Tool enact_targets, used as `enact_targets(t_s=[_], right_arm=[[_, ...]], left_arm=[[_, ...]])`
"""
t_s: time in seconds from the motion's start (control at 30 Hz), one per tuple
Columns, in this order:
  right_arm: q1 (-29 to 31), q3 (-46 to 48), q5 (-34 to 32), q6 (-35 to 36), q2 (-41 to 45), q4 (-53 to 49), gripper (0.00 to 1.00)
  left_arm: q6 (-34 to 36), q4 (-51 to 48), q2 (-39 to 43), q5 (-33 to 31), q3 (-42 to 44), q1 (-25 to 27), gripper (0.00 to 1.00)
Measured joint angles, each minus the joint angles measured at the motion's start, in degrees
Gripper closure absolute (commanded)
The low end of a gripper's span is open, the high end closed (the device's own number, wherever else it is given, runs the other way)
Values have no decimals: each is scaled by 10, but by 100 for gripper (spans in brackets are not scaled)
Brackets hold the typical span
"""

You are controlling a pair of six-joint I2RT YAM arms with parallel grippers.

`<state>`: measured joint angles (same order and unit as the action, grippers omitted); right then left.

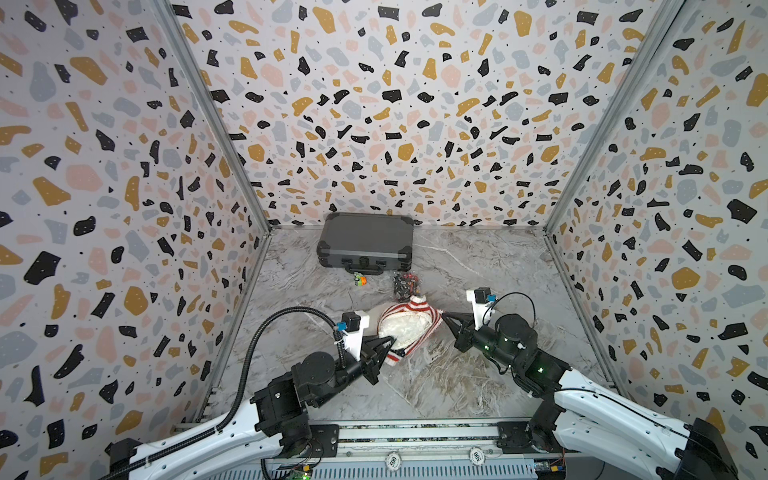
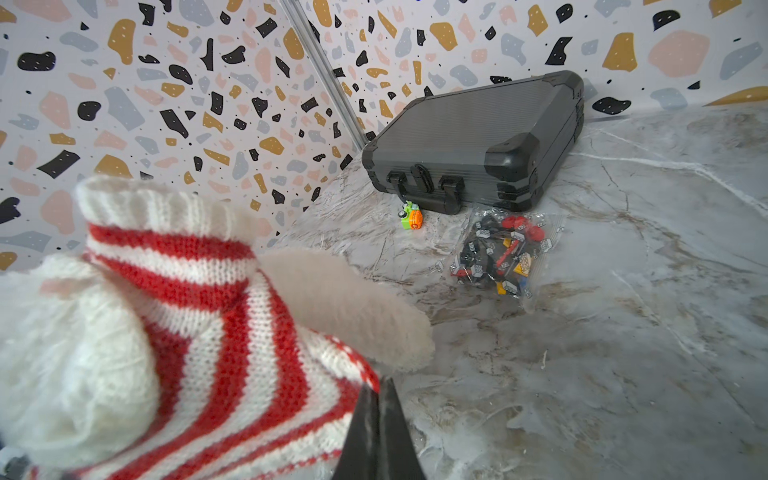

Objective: Dress the teddy bear

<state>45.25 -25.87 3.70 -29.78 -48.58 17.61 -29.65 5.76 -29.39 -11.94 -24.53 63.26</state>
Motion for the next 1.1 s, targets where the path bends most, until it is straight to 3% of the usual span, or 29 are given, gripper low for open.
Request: enact_targets(t_s=[0.17, 0.27, 0.4, 0.6, 0.83, 1.1], right_arm=[[0, -6, 63, -1, -51, 26, 100], [33, -26, 88, 10, -86, 24, 100], [61, -42, 97, 22, -78, 26, 100], [23, -39, 99, 21, -107, 43, 100], [23, -25, 109, 25, -152, 64, 100], [68, -45, 130, 73, -162, 67, 100]], left_arm=[[-7, 24, 4, -5, 12, 0, 100], [-10, 28, 3, -5, 13, 0, 100], [-10, 37, 7, 1, 13, 0, 100], [-11, 50, 16, 5, 13, 0, 100], [-15, 45, 13, 4, 13, -1, 100], [-15, 49, 8, 0, 13, -1, 100]])
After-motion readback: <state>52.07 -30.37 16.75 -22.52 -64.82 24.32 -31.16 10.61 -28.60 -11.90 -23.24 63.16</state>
